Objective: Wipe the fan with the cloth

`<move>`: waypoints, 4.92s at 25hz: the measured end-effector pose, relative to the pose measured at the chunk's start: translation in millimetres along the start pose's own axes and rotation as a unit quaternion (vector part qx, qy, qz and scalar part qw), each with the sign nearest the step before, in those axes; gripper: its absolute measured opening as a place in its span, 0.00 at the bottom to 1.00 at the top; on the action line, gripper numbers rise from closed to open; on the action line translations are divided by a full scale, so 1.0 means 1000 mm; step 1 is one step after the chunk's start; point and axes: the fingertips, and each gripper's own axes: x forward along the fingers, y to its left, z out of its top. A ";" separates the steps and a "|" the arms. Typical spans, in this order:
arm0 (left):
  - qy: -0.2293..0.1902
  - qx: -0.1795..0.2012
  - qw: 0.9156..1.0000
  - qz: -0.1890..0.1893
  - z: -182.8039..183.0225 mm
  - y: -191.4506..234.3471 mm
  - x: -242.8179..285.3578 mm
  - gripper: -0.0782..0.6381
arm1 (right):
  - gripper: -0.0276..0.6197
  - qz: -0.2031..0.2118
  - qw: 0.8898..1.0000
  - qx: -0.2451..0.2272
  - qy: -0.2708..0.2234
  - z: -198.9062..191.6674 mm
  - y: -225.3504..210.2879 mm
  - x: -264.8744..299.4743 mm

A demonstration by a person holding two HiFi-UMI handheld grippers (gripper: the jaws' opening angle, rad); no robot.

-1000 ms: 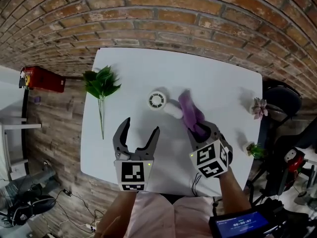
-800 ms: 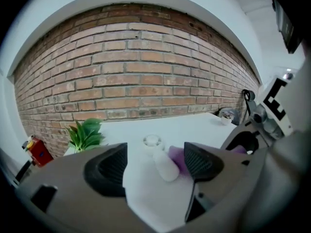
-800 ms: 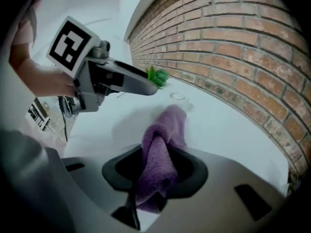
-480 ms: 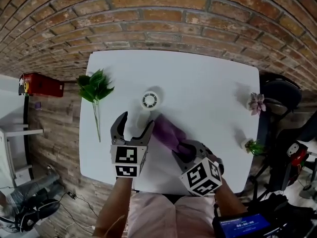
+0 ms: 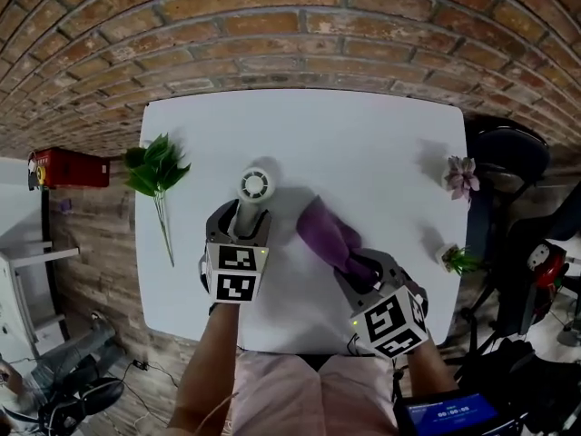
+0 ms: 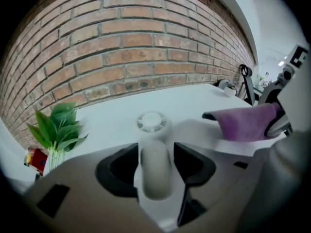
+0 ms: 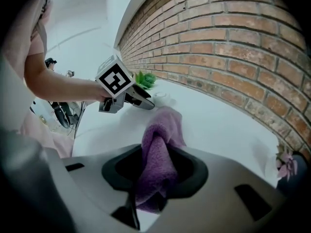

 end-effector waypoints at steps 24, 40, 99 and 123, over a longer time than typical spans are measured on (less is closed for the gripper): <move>0.098 0.253 0.954 -0.127 -0.045 -0.115 -0.032 0.38 | 0.22 0.285 0.955 0.082 0.022 -0.046 0.097 -0.001; 0.115 0.368 0.900 -0.202 -0.073 -0.133 -0.055 0.38 | 0.21 0.156 0.929 0.335 -0.017 -0.034 0.075 0.034; 0.093 0.746 0.620 -0.226 -0.108 -0.163 -0.081 0.37 | 0.19 0.047 0.998 -0.044 0.009 -0.031 0.016 0.013; 0.152 0.695 0.652 -0.261 -0.108 -0.159 -0.076 0.37 | 0.18 0.228 0.864 -0.447 0.036 -0.042 0.073 0.005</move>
